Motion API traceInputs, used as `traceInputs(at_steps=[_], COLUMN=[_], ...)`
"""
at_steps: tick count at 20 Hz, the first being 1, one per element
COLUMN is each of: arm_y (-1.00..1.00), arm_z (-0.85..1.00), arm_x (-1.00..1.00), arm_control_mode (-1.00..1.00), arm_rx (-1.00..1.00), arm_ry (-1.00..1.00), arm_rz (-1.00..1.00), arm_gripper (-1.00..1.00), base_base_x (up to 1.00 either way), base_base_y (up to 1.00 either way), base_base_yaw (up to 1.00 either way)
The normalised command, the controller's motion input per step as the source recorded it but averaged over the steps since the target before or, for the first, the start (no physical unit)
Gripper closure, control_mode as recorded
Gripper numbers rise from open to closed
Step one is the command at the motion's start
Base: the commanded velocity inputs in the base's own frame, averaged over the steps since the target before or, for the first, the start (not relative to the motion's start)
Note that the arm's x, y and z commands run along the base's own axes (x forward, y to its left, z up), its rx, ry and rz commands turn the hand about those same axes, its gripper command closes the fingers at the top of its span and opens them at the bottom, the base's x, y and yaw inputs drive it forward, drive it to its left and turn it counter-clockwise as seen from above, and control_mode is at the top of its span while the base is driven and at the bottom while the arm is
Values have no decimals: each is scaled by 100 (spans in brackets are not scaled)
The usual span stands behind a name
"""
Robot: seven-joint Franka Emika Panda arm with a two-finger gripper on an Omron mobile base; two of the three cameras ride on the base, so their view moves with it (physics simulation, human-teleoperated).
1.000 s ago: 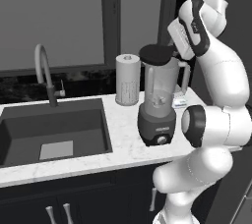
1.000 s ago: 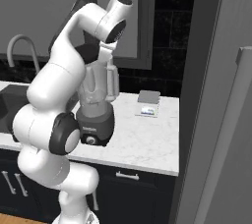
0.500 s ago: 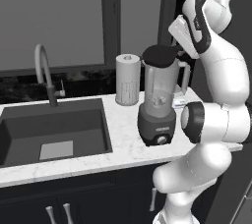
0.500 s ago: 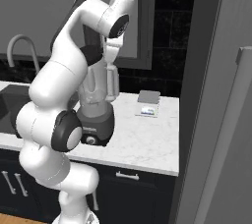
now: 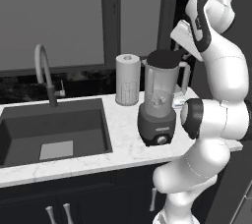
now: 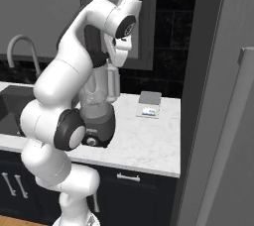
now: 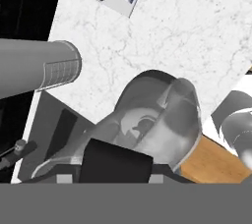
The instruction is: Close the lid blender by securely placing the lid on top.
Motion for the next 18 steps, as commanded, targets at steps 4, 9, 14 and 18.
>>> traceInputs(at_steps=[4, 9, 14, 18], arm_y=[17, 22, 30, 33], arm_z=[-50, -51, -45, -28], arm_x=[0, -16, -43, -31], arm_control_mode=[-100, -100, -100, -100], arm_rx=[-1, 0, 0, -1], arm_ry=[16, 4, 0, -6], arm_rz=[2, 0, -4, -10], arm_gripper=[100, 100, -100, -100], base_base_x=[0, 0, 0, 0], base_base_y=[0, 0, 0, 0], base_base_yaw=[0, 0, 0, 0])
